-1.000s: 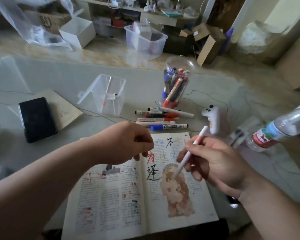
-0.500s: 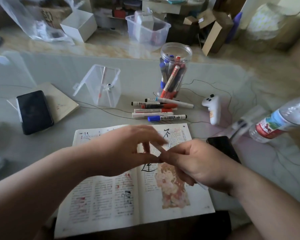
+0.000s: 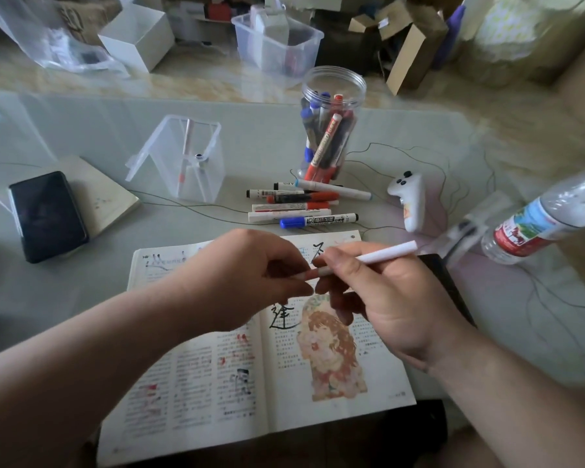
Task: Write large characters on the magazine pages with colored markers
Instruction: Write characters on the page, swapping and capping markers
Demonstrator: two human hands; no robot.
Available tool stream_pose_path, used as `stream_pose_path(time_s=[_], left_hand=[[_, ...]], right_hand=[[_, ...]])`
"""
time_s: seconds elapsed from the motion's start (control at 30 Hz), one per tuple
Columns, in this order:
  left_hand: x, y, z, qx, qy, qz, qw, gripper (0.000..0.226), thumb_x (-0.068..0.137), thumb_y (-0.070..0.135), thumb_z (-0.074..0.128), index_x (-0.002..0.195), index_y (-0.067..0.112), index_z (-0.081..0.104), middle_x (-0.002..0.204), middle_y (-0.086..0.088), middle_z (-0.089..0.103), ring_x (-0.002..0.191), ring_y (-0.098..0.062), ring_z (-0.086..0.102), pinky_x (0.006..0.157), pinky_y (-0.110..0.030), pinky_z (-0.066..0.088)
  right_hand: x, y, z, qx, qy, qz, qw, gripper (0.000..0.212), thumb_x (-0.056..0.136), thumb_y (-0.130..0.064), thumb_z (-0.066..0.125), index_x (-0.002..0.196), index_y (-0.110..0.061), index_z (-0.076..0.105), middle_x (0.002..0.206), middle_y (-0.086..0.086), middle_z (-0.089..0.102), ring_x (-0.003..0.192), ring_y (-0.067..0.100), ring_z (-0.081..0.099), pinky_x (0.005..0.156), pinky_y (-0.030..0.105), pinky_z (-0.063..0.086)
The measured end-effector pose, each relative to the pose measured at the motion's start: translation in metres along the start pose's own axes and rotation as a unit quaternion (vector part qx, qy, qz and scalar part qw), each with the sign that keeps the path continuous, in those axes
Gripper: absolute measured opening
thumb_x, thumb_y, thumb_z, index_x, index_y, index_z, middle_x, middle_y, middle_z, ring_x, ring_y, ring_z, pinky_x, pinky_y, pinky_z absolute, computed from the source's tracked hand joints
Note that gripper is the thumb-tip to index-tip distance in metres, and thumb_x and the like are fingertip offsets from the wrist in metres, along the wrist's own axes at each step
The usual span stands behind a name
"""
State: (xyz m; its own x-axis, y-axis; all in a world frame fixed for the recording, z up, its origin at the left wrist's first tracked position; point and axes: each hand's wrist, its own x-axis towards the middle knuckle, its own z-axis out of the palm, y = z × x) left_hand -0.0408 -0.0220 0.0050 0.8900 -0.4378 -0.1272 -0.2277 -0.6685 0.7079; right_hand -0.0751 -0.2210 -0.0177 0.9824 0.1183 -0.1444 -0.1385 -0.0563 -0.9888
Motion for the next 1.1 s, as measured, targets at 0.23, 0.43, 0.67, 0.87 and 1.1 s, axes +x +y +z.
stream_pose_path(time_s=[0.23,0.43,0.67,0.87,1.1], left_hand=[[0.004,-0.002,-0.012,0.082,-0.092,0.035,0.992,0.031,0.092,0.049,0.059,0.065,0.033,0.06,0.068,0.013,0.064,0.064,-0.008,0.06,0.061,-0.027,0.048],[0.004,-0.036,-0.022,0.119,-0.077,-0.04,0.989,0.029,0.096,0.049,0.056,0.069,0.039,0.061,0.076,0.023,0.066,0.075,0.001,0.061,0.065,-0.016,0.045],[0.005,-0.044,0.003,0.189,-0.16,-0.038,0.968,0.03,0.099,0.052,0.048,0.11,0.032,0.067,0.116,0.018,0.064,0.108,-0.003,0.056,0.1,-0.032,0.045],[0.008,-0.043,0.008,0.208,-0.243,-0.033,0.947,0.023,0.101,0.048,0.049,0.094,0.031,0.062,0.152,0.029,0.039,0.138,0.0,0.034,0.112,-0.022,0.026],[0.01,-0.048,0.006,0.191,-0.268,-0.037,0.944,0.019,0.099,0.05,0.053,0.089,0.037,0.063,0.153,0.035,0.033,0.135,0.002,0.036,0.115,-0.029,0.029]], right_hand=[[0.003,-0.015,-0.008,0.142,0.049,0.033,0.988,0.029,0.084,-0.029,0.064,0.075,-0.003,0.074,0.061,0.014,0.062,0.045,0.017,0.052,0.039,0.023,0.041],[0.012,-0.009,-0.05,0.022,0.169,-0.033,0.985,0.025,0.097,-0.011,0.06,0.074,-0.007,0.071,0.06,0.009,0.067,0.05,0.016,0.058,0.048,0.025,0.049],[0.005,0.041,-0.02,-0.245,0.033,-0.013,0.969,0.009,0.087,-0.017,0.076,0.081,-0.024,0.074,0.076,-0.004,0.075,0.069,0.01,0.068,0.062,0.031,0.056],[0.009,0.05,-0.006,-0.265,0.042,-0.024,0.963,0.015,0.084,-0.018,0.081,0.075,-0.019,0.069,0.065,-0.013,0.066,0.058,0.005,0.058,0.051,0.012,0.04],[0.016,0.053,-0.007,-0.282,0.056,-0.007,0.958,0.015,0.083,-0.02,0.08,0.072,-0.018,0.071,0.066,-0.008,0.067,0.062,0.002,0.058,0.052,0.011,0.04]])
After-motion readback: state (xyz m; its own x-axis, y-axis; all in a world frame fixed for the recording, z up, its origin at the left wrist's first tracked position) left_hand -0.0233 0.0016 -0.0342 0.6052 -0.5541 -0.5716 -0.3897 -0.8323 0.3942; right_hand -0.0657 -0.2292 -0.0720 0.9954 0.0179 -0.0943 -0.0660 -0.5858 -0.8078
